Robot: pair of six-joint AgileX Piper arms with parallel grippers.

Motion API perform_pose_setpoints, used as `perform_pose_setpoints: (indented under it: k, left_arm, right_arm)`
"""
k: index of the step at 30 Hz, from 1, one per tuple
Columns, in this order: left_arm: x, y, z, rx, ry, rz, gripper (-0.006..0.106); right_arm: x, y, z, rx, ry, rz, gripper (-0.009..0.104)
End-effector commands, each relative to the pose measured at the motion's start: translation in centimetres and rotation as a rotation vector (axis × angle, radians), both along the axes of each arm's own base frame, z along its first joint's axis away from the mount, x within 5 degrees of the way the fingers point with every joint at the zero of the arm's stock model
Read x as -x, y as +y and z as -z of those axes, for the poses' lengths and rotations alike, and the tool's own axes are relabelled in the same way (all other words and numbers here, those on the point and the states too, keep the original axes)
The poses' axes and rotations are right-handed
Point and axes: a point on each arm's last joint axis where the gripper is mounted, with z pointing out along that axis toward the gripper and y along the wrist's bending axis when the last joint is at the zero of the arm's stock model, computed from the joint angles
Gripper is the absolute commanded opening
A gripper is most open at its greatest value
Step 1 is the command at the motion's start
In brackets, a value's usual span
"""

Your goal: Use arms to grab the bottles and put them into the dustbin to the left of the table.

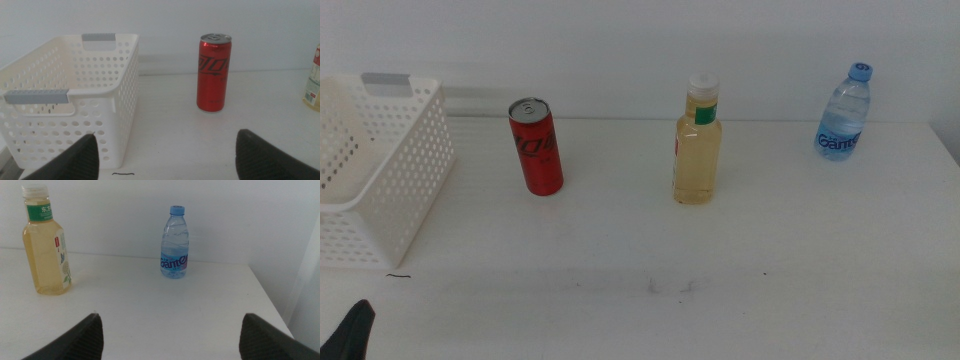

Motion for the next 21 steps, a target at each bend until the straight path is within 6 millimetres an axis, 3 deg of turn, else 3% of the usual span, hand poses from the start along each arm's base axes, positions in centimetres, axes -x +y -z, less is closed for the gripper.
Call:
perform_pose_setpoints:
  k: [1,21]
  left_arm:
    - [0.02,-0.03,-0.12,0.002,-0.016,0.006,0.094]
    - [-0.45,-0.06,0.10,-0.031,0.028,0.014,0.094]
  right_arm:
    - [0.01,-0.03,-0.03,0.006,-0.013,0.005,0.090]
    - [0.01,-0.03,-0.03,0.006,-0.013,0.005,0.090]
